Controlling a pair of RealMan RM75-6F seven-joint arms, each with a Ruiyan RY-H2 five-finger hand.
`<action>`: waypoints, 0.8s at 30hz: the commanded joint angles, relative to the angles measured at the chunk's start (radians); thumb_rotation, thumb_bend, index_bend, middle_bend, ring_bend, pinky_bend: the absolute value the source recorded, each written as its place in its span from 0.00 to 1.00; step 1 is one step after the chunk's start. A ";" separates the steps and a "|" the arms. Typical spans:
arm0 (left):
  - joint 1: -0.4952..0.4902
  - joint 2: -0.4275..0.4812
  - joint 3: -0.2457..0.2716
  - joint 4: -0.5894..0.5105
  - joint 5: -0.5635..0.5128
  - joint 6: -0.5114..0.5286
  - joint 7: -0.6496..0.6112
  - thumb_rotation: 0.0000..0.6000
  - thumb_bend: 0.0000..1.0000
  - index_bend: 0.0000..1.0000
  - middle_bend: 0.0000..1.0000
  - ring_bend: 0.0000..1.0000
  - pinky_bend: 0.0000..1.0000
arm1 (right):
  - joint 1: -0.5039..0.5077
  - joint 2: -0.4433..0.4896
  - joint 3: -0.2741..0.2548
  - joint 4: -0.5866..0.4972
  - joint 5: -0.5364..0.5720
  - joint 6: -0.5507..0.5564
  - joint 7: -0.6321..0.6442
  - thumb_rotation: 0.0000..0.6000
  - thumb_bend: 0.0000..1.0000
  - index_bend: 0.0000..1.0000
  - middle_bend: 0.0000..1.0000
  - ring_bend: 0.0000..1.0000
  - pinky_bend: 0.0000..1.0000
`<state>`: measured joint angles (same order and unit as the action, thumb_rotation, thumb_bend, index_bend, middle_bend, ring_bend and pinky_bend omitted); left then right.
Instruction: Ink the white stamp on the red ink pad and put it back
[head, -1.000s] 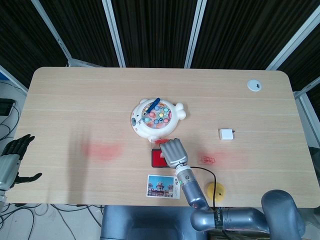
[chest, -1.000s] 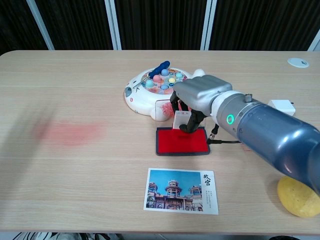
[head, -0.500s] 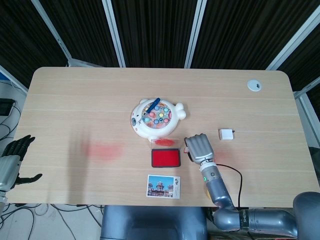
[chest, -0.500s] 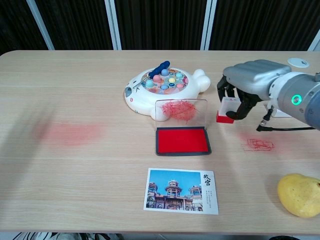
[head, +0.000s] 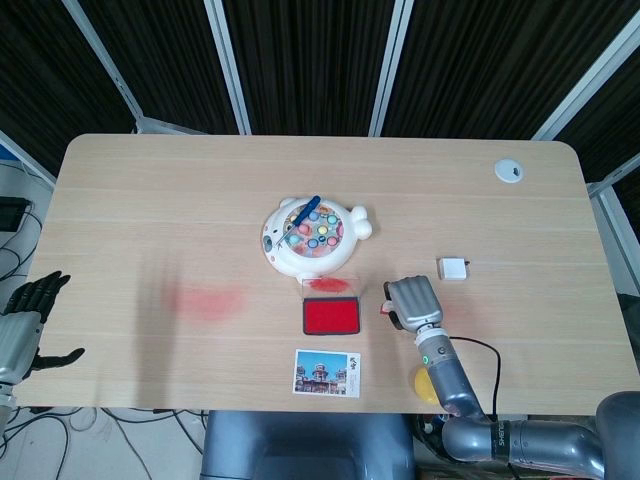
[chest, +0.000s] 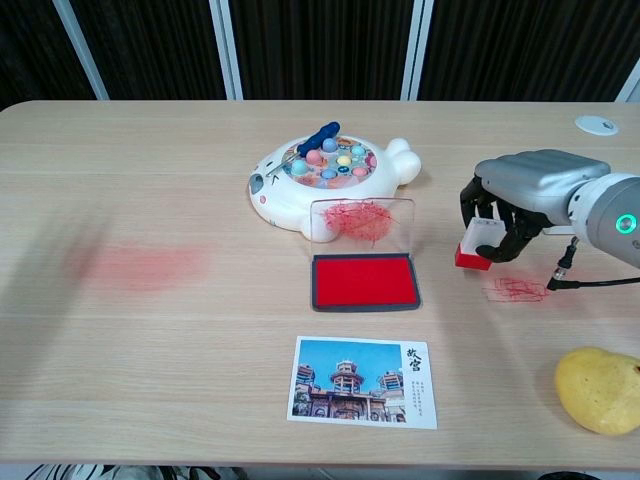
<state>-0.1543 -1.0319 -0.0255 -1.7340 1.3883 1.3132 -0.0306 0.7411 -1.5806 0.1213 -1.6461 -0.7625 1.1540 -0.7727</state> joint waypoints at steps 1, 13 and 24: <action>0.000 0.000 0.000 -0.001 -0.001 0.000 0.002 1.00 0.00 0.00 0.00 0.00 0.00 | -0.018 -0.009 -0.012 0.034 -0.037 -0.014 0.049 1.00 0.64 0.82 0.64 0.49 0.50; 0.001 -0.003 0.000 -0.003 -0.005 -0.001 0.012 1.00 0.00 0.00 0.00 0.00 0.00 | -0.053 -0.005 -0.041 0.124 -0.179 -0.060 0.188 1.00 0.63 0.82 0.64 0.49 0.50; 0.002 -0.005 -0.001 -0.002 -0.007 0.002 0.018 1.00 0.00 0.00 0.00 0.00 0.00 | -0.068 -0.013 -0.044 0.161 -0.182 -0.080 0.191 1.00 0.60 0.82 0.63 0.48 0.50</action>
<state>-0.1525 -1.0365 -0.0269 -1.7364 1.3817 1.3151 -0.0124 0.6741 -1.5930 0.0769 -1.4860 -0.9447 1.0751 -0.5819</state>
